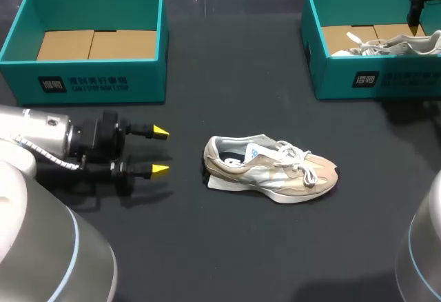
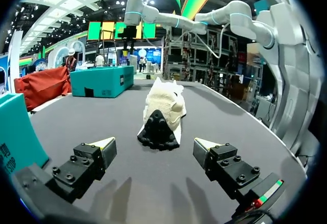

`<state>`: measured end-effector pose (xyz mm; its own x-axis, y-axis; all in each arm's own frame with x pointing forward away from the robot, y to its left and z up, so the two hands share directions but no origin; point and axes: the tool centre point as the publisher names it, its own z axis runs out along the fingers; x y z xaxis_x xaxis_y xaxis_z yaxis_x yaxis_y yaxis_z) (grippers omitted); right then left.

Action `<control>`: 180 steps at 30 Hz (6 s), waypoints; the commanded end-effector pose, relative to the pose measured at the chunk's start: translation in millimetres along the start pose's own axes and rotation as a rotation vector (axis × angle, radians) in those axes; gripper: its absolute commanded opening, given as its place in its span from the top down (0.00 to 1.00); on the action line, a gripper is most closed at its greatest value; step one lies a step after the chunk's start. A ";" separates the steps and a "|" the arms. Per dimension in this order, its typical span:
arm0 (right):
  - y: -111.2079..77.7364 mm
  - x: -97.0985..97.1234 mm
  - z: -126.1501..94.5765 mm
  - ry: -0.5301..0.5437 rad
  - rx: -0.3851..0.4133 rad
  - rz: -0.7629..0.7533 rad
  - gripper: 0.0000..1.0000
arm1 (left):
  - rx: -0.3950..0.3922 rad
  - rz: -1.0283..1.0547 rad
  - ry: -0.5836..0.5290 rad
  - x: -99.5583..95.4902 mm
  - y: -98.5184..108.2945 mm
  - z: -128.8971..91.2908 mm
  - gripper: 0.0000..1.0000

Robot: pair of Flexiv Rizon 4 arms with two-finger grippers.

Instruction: Take the shoe out of the shoebox, open the shoe tongue, remove and reinsert the insole, then place the shoe into the shoebox

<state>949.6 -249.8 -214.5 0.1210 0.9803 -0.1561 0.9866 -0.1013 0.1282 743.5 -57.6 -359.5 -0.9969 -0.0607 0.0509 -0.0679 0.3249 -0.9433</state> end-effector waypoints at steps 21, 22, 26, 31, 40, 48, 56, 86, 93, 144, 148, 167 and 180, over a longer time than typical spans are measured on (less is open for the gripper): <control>0.0 0.0 0.3 0.000 -0.001 0.001 0.00 | -0.009 0.021 0.073 -6.6 0.8 27.1 0.00; 0.0 0.0 0.3 0.000 -0.001 0.001 0.00 | -0.011 0.019 0.074 -7.7 0.7 29.0 0.00; 0.0 0.0 0.3 0.000 -0.001 0.001 0.00 | -0.021 0.004 0.071 -13.4 1.8 39.0 0.00; 0.0 0.0 0.3 0.000 -0.001 0.001 0.00 | -0.047 -0.006 0.111 -9.2 2.5 52.1 0.00; 0.0 0.0 0.3 0.000 -0.001 0.001 0.00 | -0.056 -0.029 0.131 -13.0 4.4 72.9 0.00; 0.0 0.0 0.3 0.000 -0.001 0.001 0.00 | -0.056 0.003 0.182 -9.1 10.8 82.1 0.00; 0.0 0.0 0.3 0.000 -0.001 0.001 0.00 | -0.055 0.005 0.198 -2.3 11.8 93.8 0.00; 0.0 0.0 0.3 0.000 -0.001 0.001 0.00 | -0.023 0.045 0.228 13.5 8.5 134.7 0.00; 0.0 0.0 0.3 0.000 -0.001 0.001 0.00 | -0.013 0.041 0.230 13.4 6.7 144.9 0.00; -4.6 30.1 -19.6 -0.054 0.033 0.088 0.00 | -0.001 0.005 0.157 23.5 14.2 128.2 1.00; -26.4 69.0 -32.2 -0.065 0.035 0.100 0.00 | -0.001 0.005 0.157 23.5 14.2 128.2 1.00; -117.3 176.0 -71.4 -0.002 0.021 0.113 0.00 | -0.001 0.005 0.157 23.5 14.2 128.2 1.00; -158.3 266.8 -68.8 -0.004 -0.056 0.075 0.00 | -0.001 0.005 0.157 23.5 14.2 128.2 1.00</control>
<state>830.2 -1.4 -196.2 0.1918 0.9751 -0.1110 0.9737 -0.1749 0.1457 726.5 -177.2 -412.9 -0.9910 0.0915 0.0976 -0.0629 0.3252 -0.9435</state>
